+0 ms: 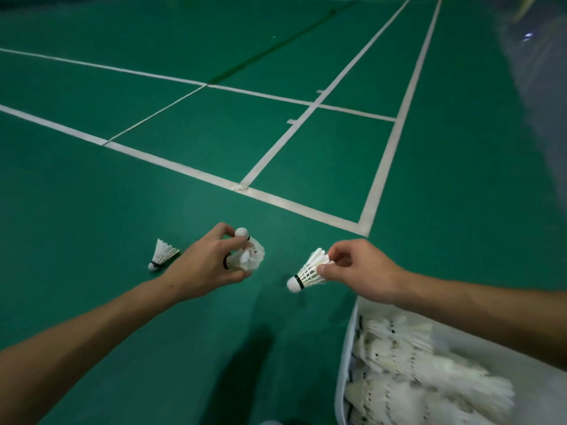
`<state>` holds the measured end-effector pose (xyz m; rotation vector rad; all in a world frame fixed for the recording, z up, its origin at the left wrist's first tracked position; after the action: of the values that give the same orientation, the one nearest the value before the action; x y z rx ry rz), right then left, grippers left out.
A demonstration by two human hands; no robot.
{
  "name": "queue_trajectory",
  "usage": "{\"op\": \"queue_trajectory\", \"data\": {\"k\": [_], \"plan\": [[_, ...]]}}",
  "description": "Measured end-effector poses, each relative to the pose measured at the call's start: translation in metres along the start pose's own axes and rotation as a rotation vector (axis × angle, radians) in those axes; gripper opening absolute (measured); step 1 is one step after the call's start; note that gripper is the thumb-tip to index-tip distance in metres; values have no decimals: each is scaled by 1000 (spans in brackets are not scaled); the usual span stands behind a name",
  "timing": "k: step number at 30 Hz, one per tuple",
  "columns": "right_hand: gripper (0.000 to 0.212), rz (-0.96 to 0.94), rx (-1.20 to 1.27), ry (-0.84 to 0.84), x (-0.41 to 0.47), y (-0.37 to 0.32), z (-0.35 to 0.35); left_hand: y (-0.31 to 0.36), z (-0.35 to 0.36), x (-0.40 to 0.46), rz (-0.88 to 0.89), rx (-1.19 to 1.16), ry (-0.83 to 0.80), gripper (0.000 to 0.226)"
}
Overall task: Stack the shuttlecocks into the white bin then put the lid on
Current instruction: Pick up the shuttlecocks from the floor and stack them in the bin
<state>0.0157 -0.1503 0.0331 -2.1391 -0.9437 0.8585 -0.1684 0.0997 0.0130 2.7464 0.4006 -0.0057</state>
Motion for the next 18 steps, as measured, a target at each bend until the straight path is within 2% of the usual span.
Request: {"op": "queue_trajectory", "data": {"k": [5, 9, 13, 18], "plan": [[19, 92, -127, 44, -106, 1, -66, 121, -64, -10, 252, 35, -94, 45], [21, 250, -151, 208, -164, 26, -101, 203, -89, -15, 383, 207, -222, 44], [18, 405, -132, 358, -195, 72, -110, 256, -60, -13, 440, 298, -305, 51], [19, 502, -102, 378, -200, 121, -93, 271, 14, -10, 391, 44, -381, 50]]}}
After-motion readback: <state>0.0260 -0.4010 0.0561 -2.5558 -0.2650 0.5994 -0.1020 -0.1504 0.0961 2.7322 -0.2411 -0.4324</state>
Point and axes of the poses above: each hand's wrist, its own x-axis towards the middle knuckle, its own z-axis out of the palm, y = z × x, the point moved 2 cm from there along x, towards the middle knuckle, and after that the axes turned 3 degrees about -y, right-handed, at the moved point
